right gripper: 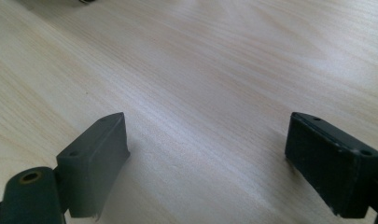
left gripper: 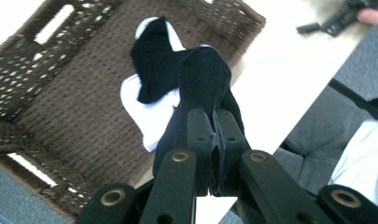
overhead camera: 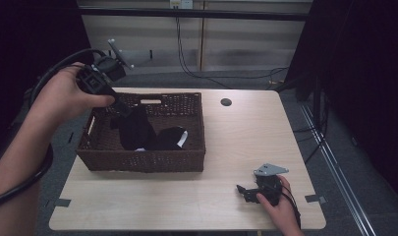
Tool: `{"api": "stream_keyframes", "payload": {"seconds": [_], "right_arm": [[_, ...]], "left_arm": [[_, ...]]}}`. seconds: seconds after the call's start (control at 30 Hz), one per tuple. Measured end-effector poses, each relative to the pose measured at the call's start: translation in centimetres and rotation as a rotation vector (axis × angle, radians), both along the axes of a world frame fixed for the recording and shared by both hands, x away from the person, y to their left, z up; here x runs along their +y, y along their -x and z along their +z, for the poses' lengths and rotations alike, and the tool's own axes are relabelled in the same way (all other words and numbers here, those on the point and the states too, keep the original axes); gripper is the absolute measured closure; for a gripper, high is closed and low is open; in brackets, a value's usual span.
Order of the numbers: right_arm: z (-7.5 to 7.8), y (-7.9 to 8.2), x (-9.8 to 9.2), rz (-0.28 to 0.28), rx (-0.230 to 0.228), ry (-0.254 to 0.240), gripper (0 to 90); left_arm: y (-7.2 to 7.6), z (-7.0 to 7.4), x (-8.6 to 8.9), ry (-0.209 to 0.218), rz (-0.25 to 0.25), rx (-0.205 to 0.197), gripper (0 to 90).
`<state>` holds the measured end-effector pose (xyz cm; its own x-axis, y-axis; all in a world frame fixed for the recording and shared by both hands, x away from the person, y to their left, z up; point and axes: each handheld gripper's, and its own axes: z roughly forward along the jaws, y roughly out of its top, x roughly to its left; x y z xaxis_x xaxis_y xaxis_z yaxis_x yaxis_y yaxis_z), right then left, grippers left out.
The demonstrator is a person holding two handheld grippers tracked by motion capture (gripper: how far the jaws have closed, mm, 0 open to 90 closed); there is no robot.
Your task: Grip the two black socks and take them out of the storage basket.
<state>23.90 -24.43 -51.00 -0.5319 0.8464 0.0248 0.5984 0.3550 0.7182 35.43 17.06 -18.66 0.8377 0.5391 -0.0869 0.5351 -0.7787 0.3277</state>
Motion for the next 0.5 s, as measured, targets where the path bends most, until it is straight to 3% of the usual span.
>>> {"api": "stream_keyframes", "payload": {"seconds": [0.27, 0.5], "right_arm": [[0.0, 0.0, 0.0, 0.0, 0.0, -0.001, 12.4], [0.0, 0.0, 0.0, -0.001, -0.002, -0.001, 12.4]], "left_arm": [[3.0, -2.0, -1.5, -0.001, -0.087, 0.019, 86.7], [3.9, -4.3, -2.6, -0.022, -0.131, 0.043, 86.7]]}}
